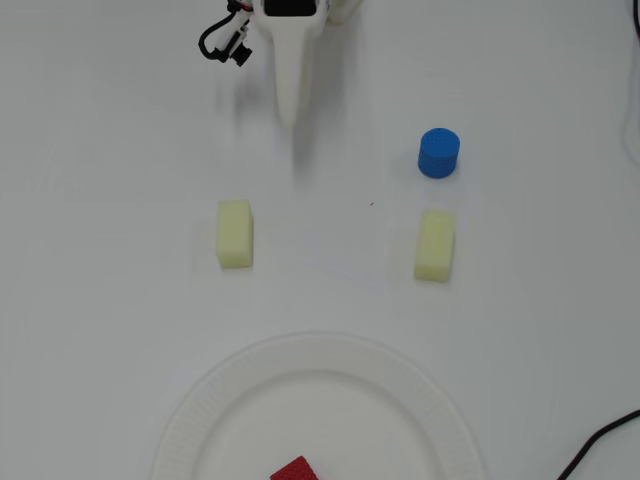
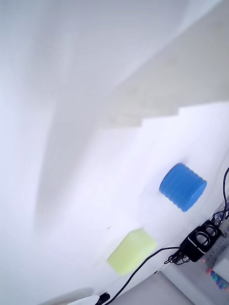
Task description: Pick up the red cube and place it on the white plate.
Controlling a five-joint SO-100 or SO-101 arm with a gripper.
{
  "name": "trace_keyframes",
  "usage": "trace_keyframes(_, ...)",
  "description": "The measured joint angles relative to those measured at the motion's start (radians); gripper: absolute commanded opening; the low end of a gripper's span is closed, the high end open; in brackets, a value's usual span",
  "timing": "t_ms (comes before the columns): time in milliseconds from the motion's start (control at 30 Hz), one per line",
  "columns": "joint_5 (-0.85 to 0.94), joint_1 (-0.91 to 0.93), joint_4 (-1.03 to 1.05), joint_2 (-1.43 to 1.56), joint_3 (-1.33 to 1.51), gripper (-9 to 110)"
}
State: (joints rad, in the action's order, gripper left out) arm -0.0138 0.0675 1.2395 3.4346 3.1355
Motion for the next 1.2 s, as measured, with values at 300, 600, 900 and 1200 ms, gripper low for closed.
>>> trace_keyframes(300, -0.028, -0.003, -0.06, 0.0, 0.092, 0)
trace_keyframes(600, -0.037, -0.003, -0.064, 0.0, 0.098, 0)
trace_keyframes(900, -0.031, -0.003, -0.026, 0.0, 0.098, 0)
trace_keyframes(1200, -0.031, -0.003, -0.026, 0.0, 0.098, 0)
